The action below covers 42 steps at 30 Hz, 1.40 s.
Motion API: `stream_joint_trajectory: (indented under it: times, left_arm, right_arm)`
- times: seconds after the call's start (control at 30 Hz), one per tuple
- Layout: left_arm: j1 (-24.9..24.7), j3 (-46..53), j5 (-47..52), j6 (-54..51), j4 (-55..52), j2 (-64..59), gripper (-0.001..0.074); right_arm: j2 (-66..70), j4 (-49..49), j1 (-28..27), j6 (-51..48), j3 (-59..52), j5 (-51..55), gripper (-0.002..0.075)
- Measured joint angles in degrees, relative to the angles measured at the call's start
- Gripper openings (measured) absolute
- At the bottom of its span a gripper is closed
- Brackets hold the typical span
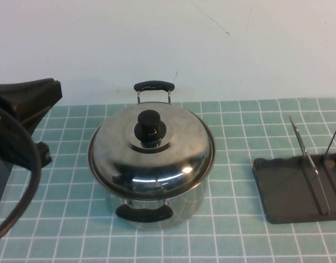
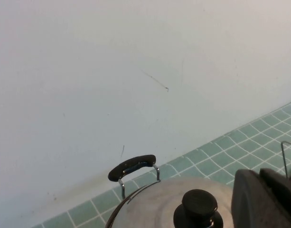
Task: Put pot lid on rack
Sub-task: Open the pot
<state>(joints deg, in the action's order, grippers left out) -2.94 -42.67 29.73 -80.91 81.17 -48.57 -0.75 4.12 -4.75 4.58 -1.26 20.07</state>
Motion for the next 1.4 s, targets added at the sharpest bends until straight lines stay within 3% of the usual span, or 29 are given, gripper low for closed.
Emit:
stream_joint_trajectory:
  times: [0.1, 0.37, 0.5, 0.63, 0.73, 0.87, 0.93, 1.1, 1.4]
  left_arm:
    - [-5.13, -0.21, -6.48, 0.39, -0.1, -2.77, -0.0004]
    - [-24.3, -0.21, -28.27, 0.39, 0.96, -14.38, -0.0004]
    - [-29.54, -0.51, -35.9, 0.62, 3.33, -21.21, -0.0001]
    - [-30.17, -3.32, -37.76, 0.76, 5.87, -26.18, 0.0081]
    - [-30.39, -5.69, -38.23, 1.46, 6.88, -28.79, 0.0251]
    - [-30.39, -8.15, -38.33, 2.41, 7.25, -30.78, 0.0539]
    - [-30.39, -8.59, -38.33, 2.78, 7.35, -31.83, 0.0626]
    - [-30.39, -8.82, -38.33, 3.16, 7.13, -35.12, 0.0656]
    - [-30.39, -12.9, -38.51, 3.16, 6.71, -40.24, 0.0569]
  right_arm:
    - [0.0, 0.11, 0.0, 0.0, 0.0, 0.0, -0.0002]
    - [0.0, 0.11, 0.0, 0.0, 0.0, 0.0, -0.0002]
    - [0.0, 0.11, 0.0, 0.0, 0.0, 0.0, -0.0002]
    - [0.0, 0.11, 0.0, 0.0, 0.0, 0.0, -0.0002]
    - [0.0, 0.11, 0.0, 0.0, 0.0, 0.0, -0.0002]
    - [0.0, 0.11, 0.0, 0.0, 0.0, 0.0, -0.0002]
    - [0.0, 0.11, 0.0, 0.0, 0.0, 0.0, -0.0002]
    - [0.0, 0.11, 0.0, -1.43, 0.0, 0.0, -0.0002]
    - [0.0, 0.11, 0.0, -2.43, -0.1, -0.46, -0.0002]
